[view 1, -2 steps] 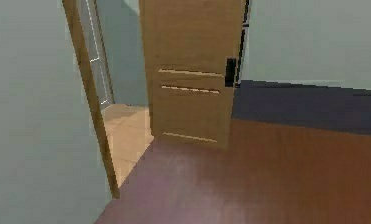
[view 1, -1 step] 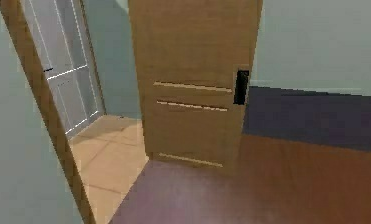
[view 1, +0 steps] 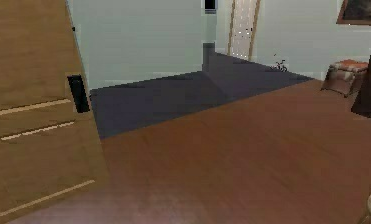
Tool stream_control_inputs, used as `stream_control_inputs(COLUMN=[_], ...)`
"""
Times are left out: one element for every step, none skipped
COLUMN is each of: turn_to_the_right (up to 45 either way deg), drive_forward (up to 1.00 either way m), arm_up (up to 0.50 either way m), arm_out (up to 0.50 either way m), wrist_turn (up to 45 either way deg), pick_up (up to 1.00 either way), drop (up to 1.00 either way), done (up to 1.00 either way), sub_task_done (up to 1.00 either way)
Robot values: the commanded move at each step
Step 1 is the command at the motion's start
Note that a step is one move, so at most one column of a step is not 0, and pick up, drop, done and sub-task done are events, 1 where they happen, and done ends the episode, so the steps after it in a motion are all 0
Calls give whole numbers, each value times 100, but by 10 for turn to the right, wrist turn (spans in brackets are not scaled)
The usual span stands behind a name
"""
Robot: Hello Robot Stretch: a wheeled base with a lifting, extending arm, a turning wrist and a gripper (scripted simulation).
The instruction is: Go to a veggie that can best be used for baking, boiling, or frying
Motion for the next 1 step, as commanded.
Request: stream_control_inputs(turn_to_the_right=[90], drive_forward=[0], arm_up=[0], arm_out=[0], wrist_turn=[0], pick_up=[0], drop=[0], done=[0], sub_task_done=[0])
